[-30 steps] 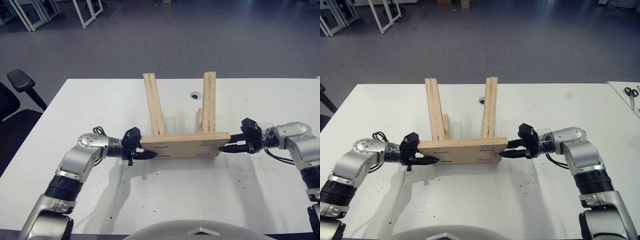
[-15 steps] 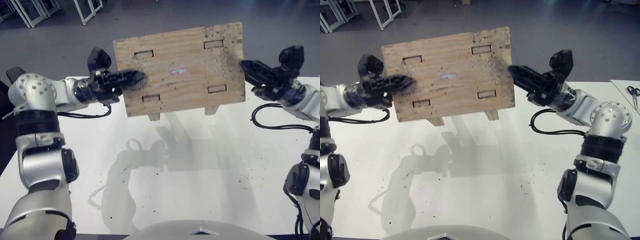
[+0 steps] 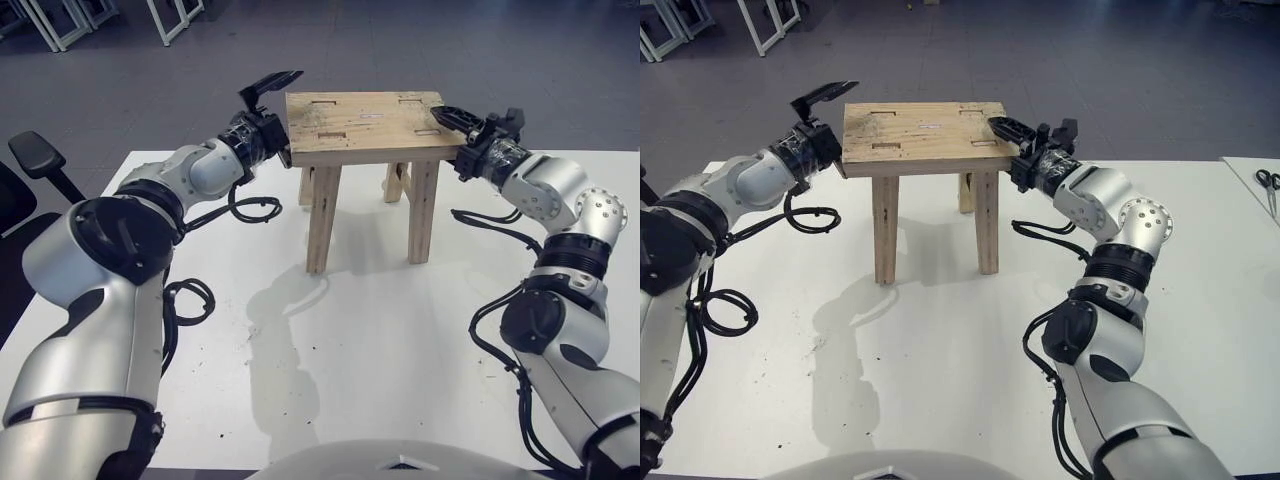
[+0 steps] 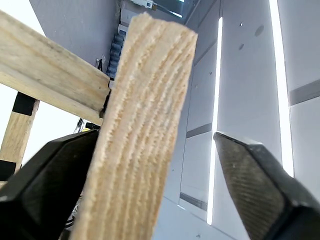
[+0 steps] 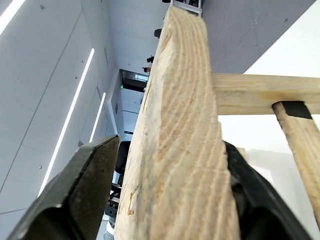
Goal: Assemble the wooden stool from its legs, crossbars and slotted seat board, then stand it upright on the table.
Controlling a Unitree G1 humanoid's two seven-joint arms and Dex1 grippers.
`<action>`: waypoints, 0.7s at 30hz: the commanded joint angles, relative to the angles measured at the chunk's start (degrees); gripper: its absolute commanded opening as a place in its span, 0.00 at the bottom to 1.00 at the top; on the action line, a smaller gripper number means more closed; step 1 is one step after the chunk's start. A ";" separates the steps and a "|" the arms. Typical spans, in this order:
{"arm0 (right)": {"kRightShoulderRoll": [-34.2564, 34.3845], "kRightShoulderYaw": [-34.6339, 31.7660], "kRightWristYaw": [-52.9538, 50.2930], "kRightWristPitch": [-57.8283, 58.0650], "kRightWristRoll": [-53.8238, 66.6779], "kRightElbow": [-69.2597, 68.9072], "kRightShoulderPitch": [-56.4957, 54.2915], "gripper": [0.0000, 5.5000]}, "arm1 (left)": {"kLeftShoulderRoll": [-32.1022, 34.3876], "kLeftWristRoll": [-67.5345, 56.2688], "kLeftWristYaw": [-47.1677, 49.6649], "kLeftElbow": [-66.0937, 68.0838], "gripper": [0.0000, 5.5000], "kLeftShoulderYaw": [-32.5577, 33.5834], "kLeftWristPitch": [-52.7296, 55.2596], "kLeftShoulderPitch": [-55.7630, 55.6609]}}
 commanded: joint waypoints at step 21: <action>-10.60 23.12 17.20 -35.06 -36.03 -20.55 0.39 0.54 | -16.76 38.20 -12.60 -78.07 0.91 -35.15 -33.92 12.13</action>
